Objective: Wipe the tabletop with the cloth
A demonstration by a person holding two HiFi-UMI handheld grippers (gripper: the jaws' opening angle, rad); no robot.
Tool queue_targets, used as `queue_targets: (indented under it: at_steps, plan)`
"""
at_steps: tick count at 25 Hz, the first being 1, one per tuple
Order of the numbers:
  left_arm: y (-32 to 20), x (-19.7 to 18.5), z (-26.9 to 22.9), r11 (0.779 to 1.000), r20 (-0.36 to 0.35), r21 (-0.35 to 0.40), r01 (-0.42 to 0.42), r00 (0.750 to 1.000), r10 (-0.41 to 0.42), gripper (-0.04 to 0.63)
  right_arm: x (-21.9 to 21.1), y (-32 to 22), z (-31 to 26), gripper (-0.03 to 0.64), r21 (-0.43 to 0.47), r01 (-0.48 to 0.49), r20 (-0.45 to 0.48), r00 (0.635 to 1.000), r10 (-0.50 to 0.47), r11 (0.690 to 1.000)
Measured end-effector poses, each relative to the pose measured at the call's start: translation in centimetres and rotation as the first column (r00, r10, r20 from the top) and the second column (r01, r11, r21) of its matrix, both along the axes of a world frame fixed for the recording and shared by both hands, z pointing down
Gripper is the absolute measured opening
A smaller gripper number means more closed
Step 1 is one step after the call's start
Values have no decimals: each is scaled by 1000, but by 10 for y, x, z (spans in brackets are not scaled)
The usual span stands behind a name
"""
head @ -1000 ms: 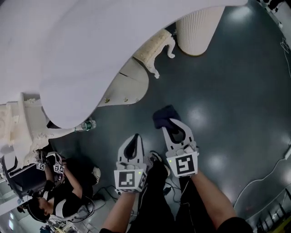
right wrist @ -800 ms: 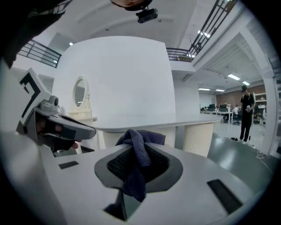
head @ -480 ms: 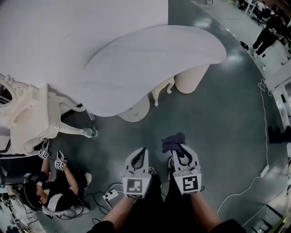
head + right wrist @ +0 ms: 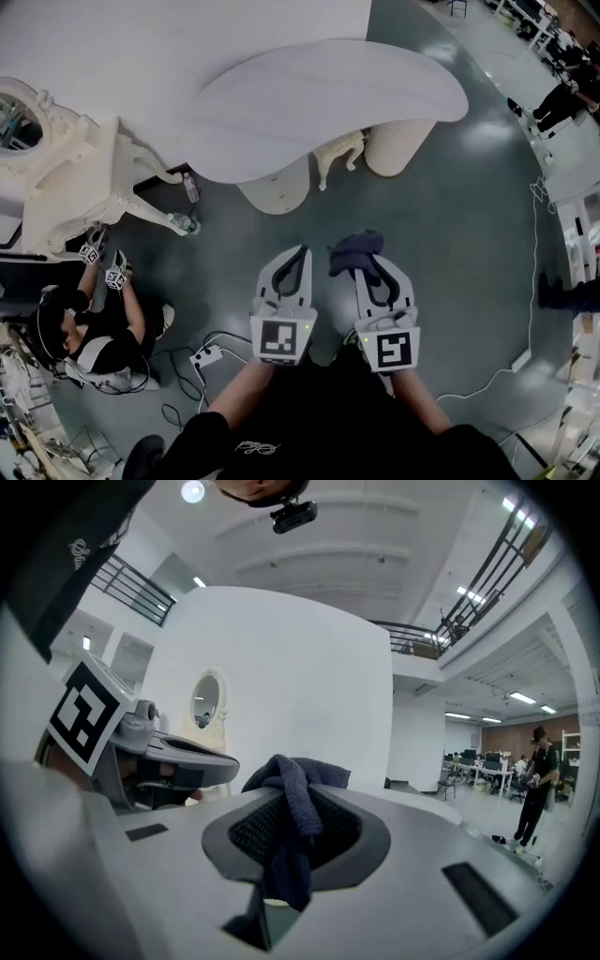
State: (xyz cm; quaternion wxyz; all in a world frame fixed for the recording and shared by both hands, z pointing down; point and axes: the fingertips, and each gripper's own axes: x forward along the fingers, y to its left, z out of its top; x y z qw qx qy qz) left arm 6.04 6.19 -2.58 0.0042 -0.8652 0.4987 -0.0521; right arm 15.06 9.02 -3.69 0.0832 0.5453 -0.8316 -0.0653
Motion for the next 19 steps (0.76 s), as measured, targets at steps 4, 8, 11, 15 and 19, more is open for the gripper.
queue_targets:
  at_steps: [4,8,11,15,19]
  plan:
    - [15,19,-7,1000,-5,9,18,1000,-18,3,15,10,-16,52,33,16,19,1000,-16,999]
    - [32,35,-6,1000,61,-12,-16,998,16,3,26,16,-23,52,45,16,33,999,-17,999]
    - [38,41,-9,1000,63,-11,-19,998,20,3,31,19,-28,52,52,11,26,1000,-12,999]
    - [45,51,-7,999,82,-19,-41,996,43,3,40,26,-36,52,75,-2,36,999,-1,997]
    - [49,59,-15,998,88,5,-58,994,58,3,49,35,-42,52,90,-28,39,999,24,996]
